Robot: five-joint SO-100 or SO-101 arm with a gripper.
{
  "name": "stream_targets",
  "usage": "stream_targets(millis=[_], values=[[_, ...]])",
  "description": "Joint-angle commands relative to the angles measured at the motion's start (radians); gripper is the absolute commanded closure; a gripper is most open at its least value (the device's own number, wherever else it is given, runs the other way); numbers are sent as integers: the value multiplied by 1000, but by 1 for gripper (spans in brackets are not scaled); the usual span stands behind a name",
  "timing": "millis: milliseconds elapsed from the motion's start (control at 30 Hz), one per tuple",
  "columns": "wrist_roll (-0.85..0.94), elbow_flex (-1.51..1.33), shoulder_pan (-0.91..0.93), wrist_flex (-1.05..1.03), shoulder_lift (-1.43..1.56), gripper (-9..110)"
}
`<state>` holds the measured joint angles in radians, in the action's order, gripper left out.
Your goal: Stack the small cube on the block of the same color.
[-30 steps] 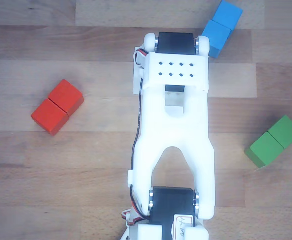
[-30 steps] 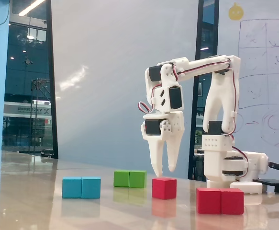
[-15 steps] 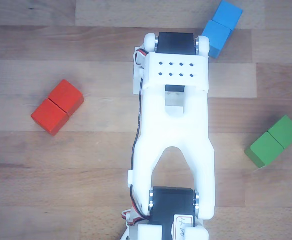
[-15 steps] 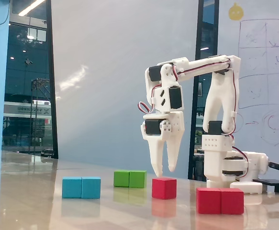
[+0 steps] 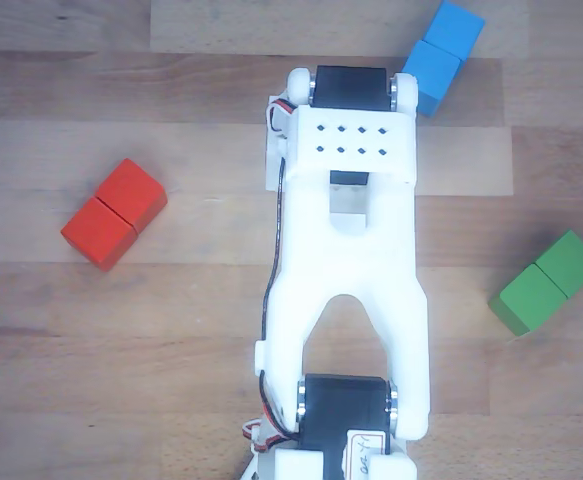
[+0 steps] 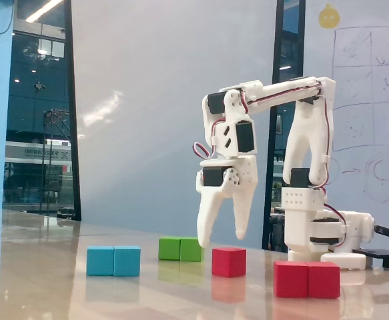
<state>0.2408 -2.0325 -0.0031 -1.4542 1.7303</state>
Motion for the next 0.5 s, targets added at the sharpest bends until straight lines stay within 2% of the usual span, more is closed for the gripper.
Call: stream_targets(millis=[0,467], values=[[6,-20,-3,12,9,60],[-9,-176,-2,210,3,60]])
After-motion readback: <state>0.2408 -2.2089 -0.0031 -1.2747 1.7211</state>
